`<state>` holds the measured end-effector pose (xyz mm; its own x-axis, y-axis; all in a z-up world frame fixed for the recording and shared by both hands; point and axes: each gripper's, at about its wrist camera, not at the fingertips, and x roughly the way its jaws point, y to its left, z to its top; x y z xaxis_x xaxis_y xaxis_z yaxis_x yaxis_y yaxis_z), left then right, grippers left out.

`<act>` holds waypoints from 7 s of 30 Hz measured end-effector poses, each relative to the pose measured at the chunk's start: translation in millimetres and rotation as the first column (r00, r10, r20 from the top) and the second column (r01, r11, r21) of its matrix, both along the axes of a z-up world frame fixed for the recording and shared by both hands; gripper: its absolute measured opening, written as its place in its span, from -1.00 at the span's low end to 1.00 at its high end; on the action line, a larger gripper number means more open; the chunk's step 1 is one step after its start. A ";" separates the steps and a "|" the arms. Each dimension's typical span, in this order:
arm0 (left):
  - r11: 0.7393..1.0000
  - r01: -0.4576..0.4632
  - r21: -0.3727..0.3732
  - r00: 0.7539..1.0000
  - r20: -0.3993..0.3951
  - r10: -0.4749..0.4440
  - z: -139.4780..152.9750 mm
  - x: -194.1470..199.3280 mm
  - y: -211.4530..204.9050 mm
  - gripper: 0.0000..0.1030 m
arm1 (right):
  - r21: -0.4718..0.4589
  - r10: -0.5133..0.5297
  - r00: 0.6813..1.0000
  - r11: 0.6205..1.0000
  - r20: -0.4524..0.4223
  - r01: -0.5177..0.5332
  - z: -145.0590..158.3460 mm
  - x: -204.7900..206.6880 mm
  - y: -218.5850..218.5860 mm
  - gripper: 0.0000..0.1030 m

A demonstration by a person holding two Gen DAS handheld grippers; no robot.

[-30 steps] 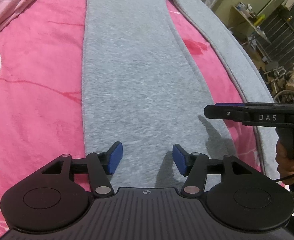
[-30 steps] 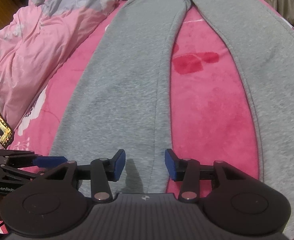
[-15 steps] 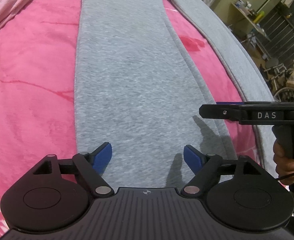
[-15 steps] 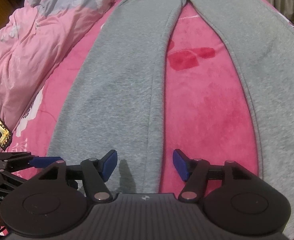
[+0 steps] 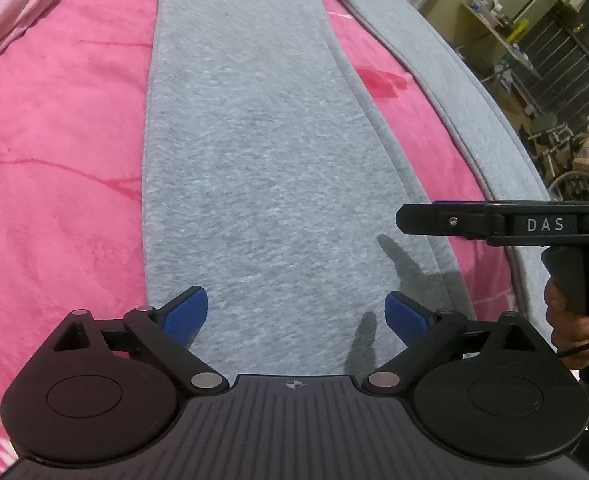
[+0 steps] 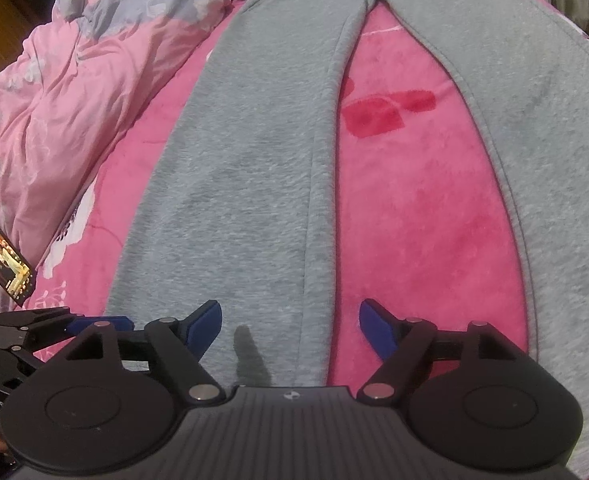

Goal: Fold clothes

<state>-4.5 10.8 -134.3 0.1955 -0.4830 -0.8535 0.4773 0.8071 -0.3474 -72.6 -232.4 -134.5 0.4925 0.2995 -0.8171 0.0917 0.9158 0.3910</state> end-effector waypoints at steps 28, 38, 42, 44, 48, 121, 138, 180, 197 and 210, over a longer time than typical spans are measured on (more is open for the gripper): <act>0.958 -0.145 0.248 0.986 0.120 0.118 11.5 12.7 -6.2 0.94 | -0.290 0.096 0.984 0.956 0.149 -0.049 35.1 -3.4 35.8 0.53; 0.938 -0.172 0.300 0.983 0.115 0.144 5.1 13.6 -4.4 0.94 | -0.297 0.255 0.958 0.932 0.130 -0.208 27.6 -7.0 64.8 -0.20; 0.934 -0.172 0.313 0.983 0.116 0.142 3.2 12.9 -5.2 0.94 | -0.286 0.287 0.952 0.926 0.102 -0.248 20.1 -7.8 68.9 -0.36; 0.932 -0.172 0.319 0.983 0.117 0.141 2.3 12.6 -5.7 0.94 | -0.286 0.290 0.953 0.924 0.088 -0.255 15.3 -7.6 68.3 -0.41; 0.929 -0.173 0.327 0.983 0.119 0.141 -0.3 13.4 -6.8 0.95 | -0.287 0.230 0.971 0.936 0.068 -0.202 8.9 -6.9 56.4 -0.49; 0.919 -0.185 0.347 0.980 0.136 0.145 -8.5 6.2 -7.8 1.00 | -0.220 0.234 0.971 0.950 0.042 -0.220 -5.0 -11.0 50.0 -0.62; 0.930 -0.180 0.321 0.976 0.173 0.130 -7.1 -0.9 0.0 1.00 | -0.218 0.236 0.971 0.951 0.045 -0.221 -5.5 -10.5 50.3 -0.62; 0.992 -0.115 0.053 0.928 0.362 0.088 19.7 0.8 -38.6 0.11 | -0.187 0.246 0.968 0.955 0.059 -0.231 -6.4 -10.8 43.8 -0.61; 0.995 -0.093 0.038 0.955 0.287 0.078 2.7 -5.0 -38.8 -0.11 | -0.181 0.245 0.968 0.956 0.062 -0.231 -7.1 -11.1 43.3 -0.61; 0.986 -0.151 0.074 0.950 0.287 0.124 -5.5 -4.4 -21.4 -0.22 | -0.116 0.190 0.980 0.976 0.063 -0.182 -0.2 -8.4 27.4 -0.62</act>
